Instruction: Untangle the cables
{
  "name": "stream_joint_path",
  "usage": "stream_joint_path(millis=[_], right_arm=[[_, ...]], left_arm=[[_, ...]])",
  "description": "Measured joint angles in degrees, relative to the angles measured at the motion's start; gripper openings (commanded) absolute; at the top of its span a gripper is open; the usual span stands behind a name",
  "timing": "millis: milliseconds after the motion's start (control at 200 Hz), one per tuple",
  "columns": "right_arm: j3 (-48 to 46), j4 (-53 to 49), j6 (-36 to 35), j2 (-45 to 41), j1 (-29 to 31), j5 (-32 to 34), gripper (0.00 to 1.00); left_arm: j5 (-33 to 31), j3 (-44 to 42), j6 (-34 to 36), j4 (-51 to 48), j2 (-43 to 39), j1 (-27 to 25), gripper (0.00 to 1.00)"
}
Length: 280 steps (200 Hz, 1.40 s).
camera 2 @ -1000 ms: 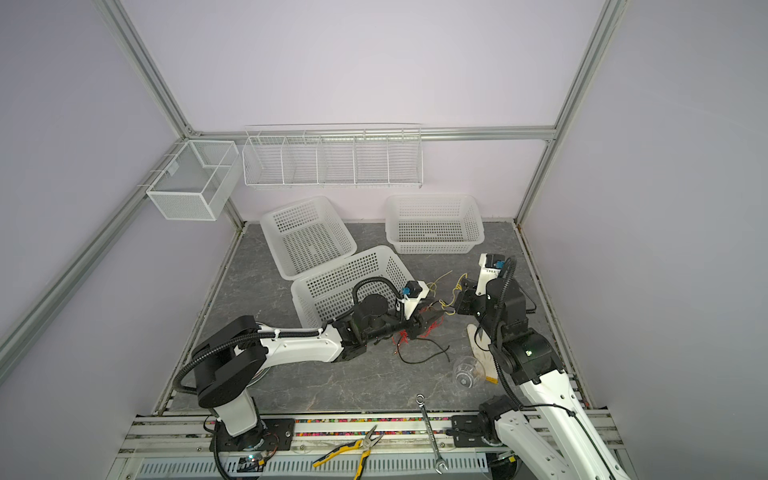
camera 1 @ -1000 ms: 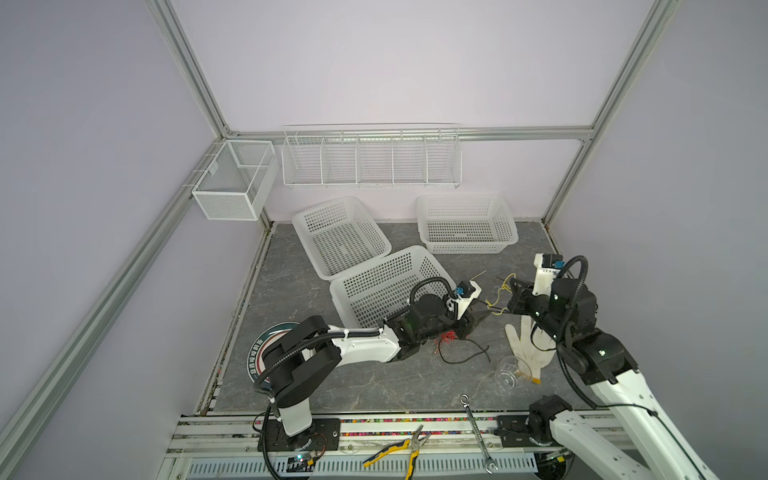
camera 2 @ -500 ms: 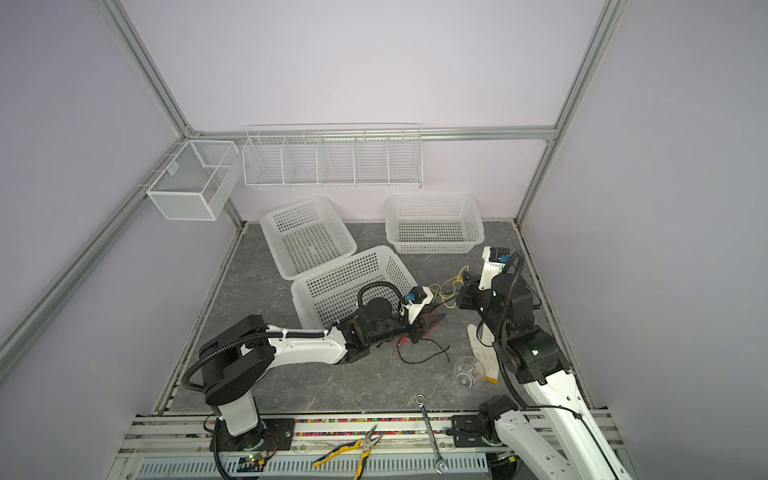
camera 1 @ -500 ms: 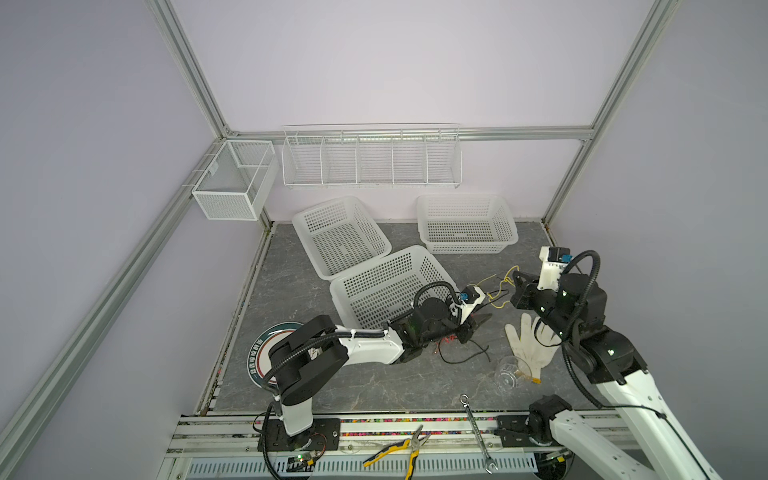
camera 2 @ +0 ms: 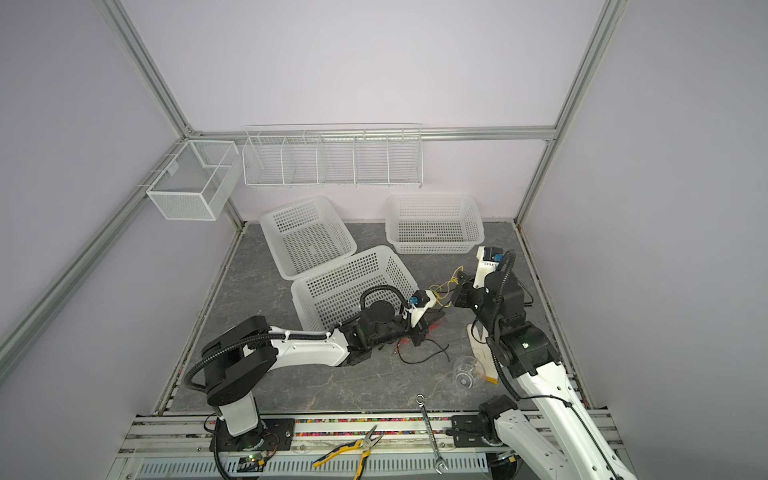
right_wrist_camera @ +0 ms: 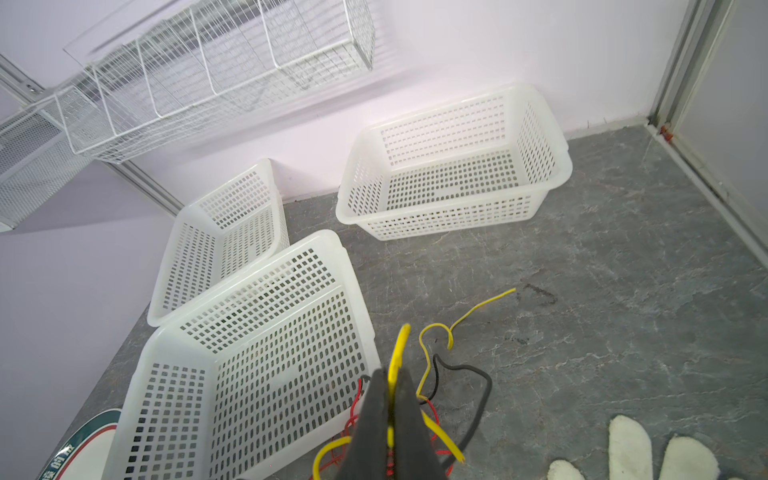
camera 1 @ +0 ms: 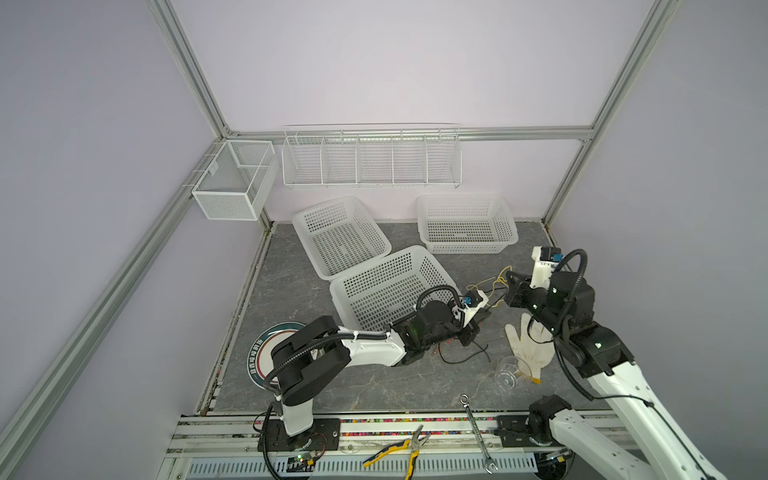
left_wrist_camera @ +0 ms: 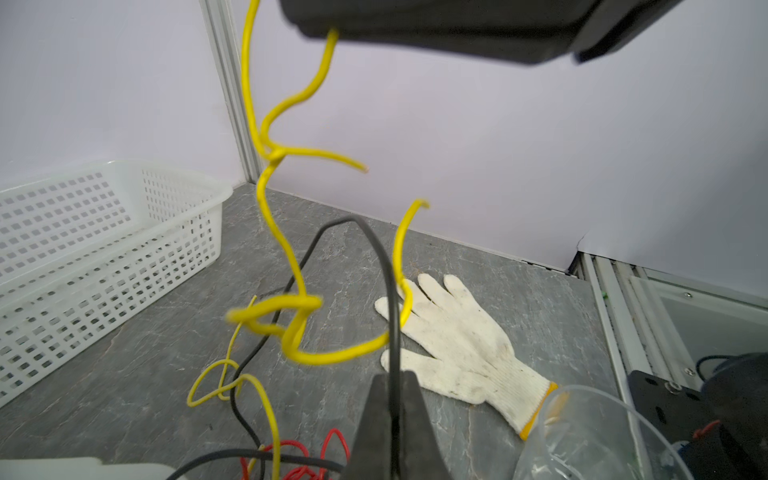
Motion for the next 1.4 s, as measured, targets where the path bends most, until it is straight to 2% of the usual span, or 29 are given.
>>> stream_joint_path(millis=[310,575,1054,1399], right_arm=[[-3.58,4.68,2.71,6.78,0.00,-0.02,0.06],[-3.48,7.74,1.79,10.54,-0.52,5.88,0.06],[14.38,17.66,0.79,34.42,-8.96,4.70,0.06],[23.82,33.35,0.50,55.47,-11.21,6.78,0.06]], left_arm=[[3.78,0.31,-1.66,1.33,-1.92,-0.31,0.00],[4.31,-0.63,-2.86,1.77,-3.87,-0.31,0.00],[2.08,-7.72,-4.61,0.66,-8.09,-0.33,0.00],[0.20,-9.64,-4.55,-0.50,-10.25,-0.33,0.00]])
